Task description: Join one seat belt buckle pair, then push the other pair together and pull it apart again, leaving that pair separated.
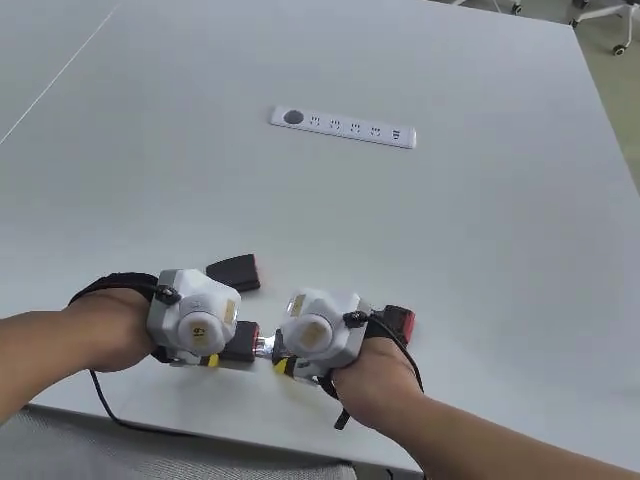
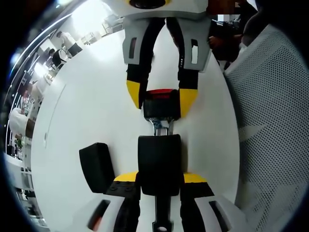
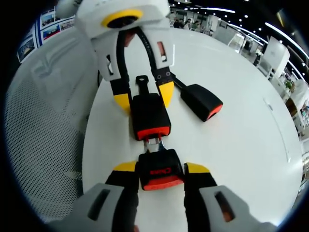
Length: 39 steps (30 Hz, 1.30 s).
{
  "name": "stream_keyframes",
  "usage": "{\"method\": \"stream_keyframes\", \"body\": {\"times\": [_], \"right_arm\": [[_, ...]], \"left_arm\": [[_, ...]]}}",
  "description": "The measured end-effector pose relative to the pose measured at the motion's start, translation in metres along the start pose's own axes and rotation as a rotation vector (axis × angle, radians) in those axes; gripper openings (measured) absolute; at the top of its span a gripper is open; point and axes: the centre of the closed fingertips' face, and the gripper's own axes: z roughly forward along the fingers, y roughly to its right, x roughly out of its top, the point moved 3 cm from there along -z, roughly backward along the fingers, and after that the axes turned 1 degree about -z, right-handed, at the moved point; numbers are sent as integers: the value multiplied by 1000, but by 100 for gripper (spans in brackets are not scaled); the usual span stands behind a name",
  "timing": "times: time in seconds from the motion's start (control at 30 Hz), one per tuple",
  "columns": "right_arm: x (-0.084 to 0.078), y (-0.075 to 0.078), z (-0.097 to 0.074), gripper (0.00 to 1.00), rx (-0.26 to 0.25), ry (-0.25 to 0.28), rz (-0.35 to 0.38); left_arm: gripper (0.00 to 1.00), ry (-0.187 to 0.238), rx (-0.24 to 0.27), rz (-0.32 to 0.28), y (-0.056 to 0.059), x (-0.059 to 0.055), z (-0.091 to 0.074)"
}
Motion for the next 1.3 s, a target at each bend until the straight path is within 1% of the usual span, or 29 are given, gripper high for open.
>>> {"method": "stream_keyframes", "body": {"times": [0.23, 0.3, 0.47, 0.7, 0.73, 0.77, 0.97, 1.07, 1.13, 1.27, 1.3], "right_arm": [[5, -2, 3, 33, -2, -1, -12], [9, -4, 4, 33, 4, 5, -17], [16, -6, 10, 33, 1, 1, -21], [17, -6, 11, 32, 12, 0, -26], [14, -3, 10, 32, -1, -23, -22], [16, -4, 11, 32, 7, -14, -38], [16, -4, 11, 33, 12, -16, -41], [16, -4, 11, 33, 13, -18, -41], [16, -4, 9, 33, 31, -18, -73], [13, -1, 6, 33, 49, -13, -65], [12, -2, 5, 32, 54, -14, -69]], "left_arm": [[31, 14, 3, -8, 1, -1, 1], [31, 15, 5, -5, 1, 0, 0], [30, 18, 9, 2, 2, 1, -1], [30, 19, -2, 17, 2, 1, -1], [30, 19, -1, 20, 1, 2, -1], [30, 21, -5, 22, 1, 2, -1], [30, 26, 0, 18, 3, 2, -2], [31, 36, -1, -4, 2, 1, -3], [31, 39, -4, 2, 2, 0, -3], [30, 56, -6, -10, 1, -1, -5], [30, 56, -9, -7, 1, -1, -5]]}}
